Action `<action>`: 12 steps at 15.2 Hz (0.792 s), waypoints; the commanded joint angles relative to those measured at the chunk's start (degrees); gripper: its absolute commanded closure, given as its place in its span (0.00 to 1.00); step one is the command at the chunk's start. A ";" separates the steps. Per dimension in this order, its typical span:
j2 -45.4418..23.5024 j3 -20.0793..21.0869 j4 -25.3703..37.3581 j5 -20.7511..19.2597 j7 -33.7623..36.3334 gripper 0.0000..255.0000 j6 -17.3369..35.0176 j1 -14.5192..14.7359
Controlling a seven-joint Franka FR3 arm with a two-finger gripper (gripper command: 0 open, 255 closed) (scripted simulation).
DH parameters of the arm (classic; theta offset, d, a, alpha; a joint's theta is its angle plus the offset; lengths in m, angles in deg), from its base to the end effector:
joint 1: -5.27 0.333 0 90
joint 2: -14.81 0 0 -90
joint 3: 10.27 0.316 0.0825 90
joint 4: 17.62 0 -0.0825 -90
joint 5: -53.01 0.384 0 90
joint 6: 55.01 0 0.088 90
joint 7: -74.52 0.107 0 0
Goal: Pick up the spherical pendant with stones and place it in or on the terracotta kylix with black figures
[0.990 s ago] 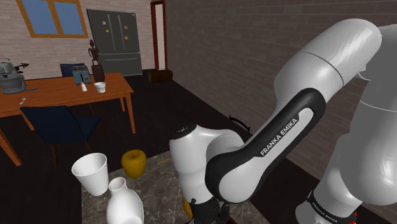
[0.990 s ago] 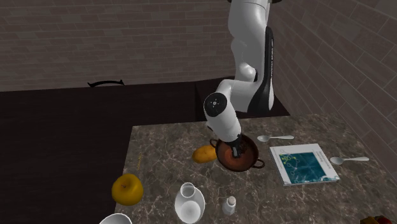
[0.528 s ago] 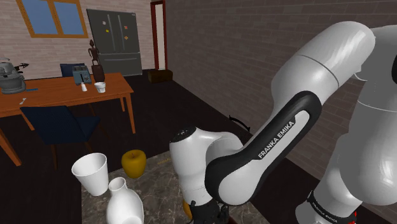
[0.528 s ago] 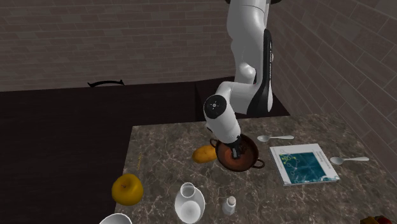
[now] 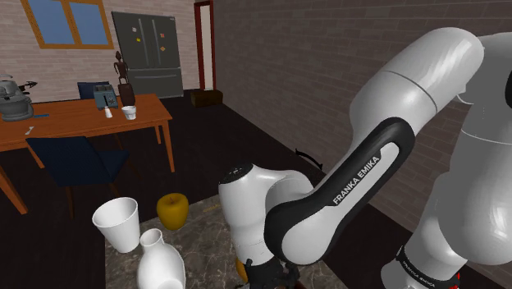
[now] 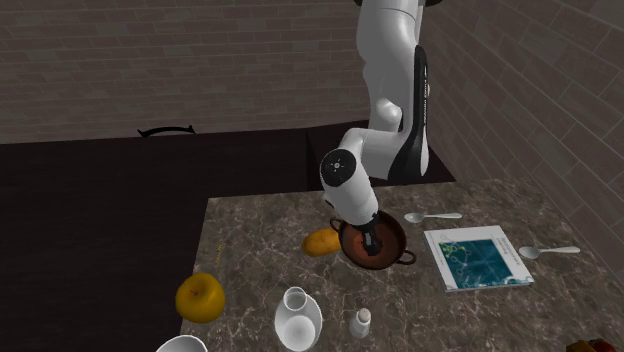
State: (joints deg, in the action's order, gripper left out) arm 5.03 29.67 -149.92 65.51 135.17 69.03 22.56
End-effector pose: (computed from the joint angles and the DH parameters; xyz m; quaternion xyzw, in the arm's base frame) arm 0.2554 0.4187 0.2703 0.9760 -0.0979 -0.1879 0.0500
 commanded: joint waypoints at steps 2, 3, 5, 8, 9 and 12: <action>2.02 -0.07 2.28 0.66 -0.66 0.00 -4.13 -0.83; 2.88 -0.16 3.52 0.89 -0.91 0.00 -6.18 -1.21; 3.49 -0.28 4.56 1.03 -1.08 0.00 -7.77 -1.46; 3.49 -0.28 4.56 1.03 -1.08 0.00 -7.77 -1.46; 3.49 -0.28 4.56 1.03 -1.08 0.00 -7.77 -1.46; 3.49 -0.28 4.55 1.03 -1.08 0.00 -7.76 -1.46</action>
